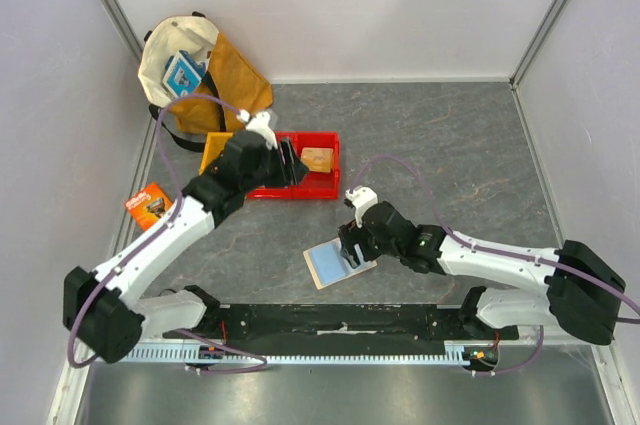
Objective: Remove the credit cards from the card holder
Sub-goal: Move the card holder to the center of the board.
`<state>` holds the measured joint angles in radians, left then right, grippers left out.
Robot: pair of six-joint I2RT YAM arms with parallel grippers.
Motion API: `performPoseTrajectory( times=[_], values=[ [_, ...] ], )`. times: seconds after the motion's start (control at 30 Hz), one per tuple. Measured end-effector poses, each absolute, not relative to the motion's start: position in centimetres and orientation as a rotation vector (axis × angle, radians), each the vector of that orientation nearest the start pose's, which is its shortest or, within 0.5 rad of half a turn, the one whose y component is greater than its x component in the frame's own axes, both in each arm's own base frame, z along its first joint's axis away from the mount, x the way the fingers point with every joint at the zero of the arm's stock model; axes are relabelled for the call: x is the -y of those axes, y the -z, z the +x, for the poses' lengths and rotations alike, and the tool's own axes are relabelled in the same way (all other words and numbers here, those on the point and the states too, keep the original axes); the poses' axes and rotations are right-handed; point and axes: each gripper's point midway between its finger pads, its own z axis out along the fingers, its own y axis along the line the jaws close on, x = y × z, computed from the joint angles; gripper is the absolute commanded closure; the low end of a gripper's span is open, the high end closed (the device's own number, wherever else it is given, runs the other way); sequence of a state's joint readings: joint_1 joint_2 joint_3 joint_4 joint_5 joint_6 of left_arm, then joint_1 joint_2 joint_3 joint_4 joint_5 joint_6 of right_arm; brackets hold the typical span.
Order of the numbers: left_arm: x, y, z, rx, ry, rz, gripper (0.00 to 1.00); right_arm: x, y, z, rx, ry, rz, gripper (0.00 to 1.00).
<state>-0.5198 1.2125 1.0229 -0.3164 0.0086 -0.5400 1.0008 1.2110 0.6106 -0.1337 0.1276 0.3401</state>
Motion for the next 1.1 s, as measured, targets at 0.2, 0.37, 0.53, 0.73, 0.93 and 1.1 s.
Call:
performPoseTrajectory(
  times=[0.2, 0.37, 0.53, 0.73, 0.93, 1.1],
  values=[
    [19.0, -17.5, 24.2, -2.263, 0.621, 0.044, 0.41, -27.5, -6.2, 17.2, -2.312, -0.583, -0.736, 0.34],
    [14.4, -20.0, 21.7, -2.123, 0.545, -0.044, 0.41, -29.2, -4.7, 15.8, -2.362, -0.669, -0.815, 0.38],
    [9.1, -25.0, 20.4, -1.857, 0.469, -0.182, 0.43, -30.9, -2.5, 13.8, -2.416, -0.680, -0.921, 0.34],
    [4.7, -25.8, 19.7, -1.708, 0.346, -0.311, 0.46, -32.5, -2.5, 15.1, -2.424, -0.676, -0.802, 0.33],
    [3.2, -24.9, 19.7, -1.695, 0.270, -0.345, 0.46, -32.1, -2.6, 19.4, -2.416, -0.638, -0.552, 0.30],
    [2.7, -24.8, 19.8, -1.692, 0.234, -0.350, 0.43, -31.4, -2.9, 22.5, -2.390, -0.585, -0.428, 0.19]
  ],
)
